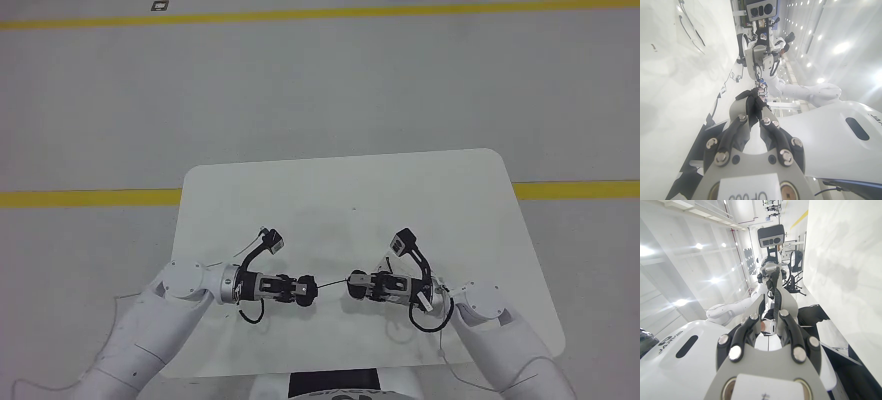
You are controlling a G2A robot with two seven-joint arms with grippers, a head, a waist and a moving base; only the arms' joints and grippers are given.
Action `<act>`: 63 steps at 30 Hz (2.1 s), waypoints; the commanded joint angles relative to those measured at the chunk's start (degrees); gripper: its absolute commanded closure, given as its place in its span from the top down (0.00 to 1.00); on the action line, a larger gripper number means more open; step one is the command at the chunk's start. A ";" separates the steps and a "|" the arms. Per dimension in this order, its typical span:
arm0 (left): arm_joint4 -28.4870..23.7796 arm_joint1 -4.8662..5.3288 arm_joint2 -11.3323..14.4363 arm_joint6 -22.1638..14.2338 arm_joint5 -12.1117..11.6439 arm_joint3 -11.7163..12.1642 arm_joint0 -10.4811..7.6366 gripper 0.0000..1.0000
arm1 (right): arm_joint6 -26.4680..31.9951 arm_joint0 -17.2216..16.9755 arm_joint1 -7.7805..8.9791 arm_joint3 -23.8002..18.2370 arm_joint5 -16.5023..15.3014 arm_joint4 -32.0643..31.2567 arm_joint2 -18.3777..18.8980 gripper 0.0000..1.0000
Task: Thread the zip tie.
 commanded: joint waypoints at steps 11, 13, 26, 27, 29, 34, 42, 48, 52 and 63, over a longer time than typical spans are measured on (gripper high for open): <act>0.01 0.12 0.45 0.12 0.00 0.43 -0.21 0.00 | -0.64 0.07 0.37 0.06 -0.14 0.08 -0.38 0.08; 0.01 0.14 0.52 0.13 0.00 0.45 -0.24 0.00 | -0.71 0.07 0.44 0.04 -0.21 0.15 -0.42 0.09; 0.03 0.29 0.97 0.21 0.00 0.61 -0.51 0.00 | -1.01 0.17 0.82 0.04 -0.36 0.49 -0.70 0.14; 0.02 0.31 1.02 0.21 0.00 0.65 -0.55 0.00 | -1.06 0.20 0.85 0.06 -0.39 0.49 -0.73 0.15; -0.03 0.33 1.10 0.23 0.00 0.73 -0.60 0.00 | -1.11 0.24 0.90 0.08 -0.39 0.51 -0.78 0.14; -0.12 0.39 1.26 0.23 0.00 0.95 -0.75 0.00 | -1.21 0.40 1.03 0.13 -0.39 0.59 -0.93 0.11; -0.12 0.50 1.48 0.34 0.00 1.02 -0.88 0.00 | -1.43 0.53 1.23 0.10 -0.34 0.69 -1.14 0.09; -0.21 0.55 1.76 0.32 0.00 1.11 -1.12 0.00 | -1.58 0.58 1.39 0.02 -0.28 0.74 -1.25 0.02; -0.26 0.59 1.93 0.44 0.00 1.24 -1.24 0.00 | -1.59 0.66 1.49 -0.04 -0.13 0.68 -1.37 0.00; -0.81 0.71 2.18 0.95 0.00 2.15 -1.57 0.84 | -2.72 0.97 1.65 0.33 -0.33 0.30 -1.96 0.00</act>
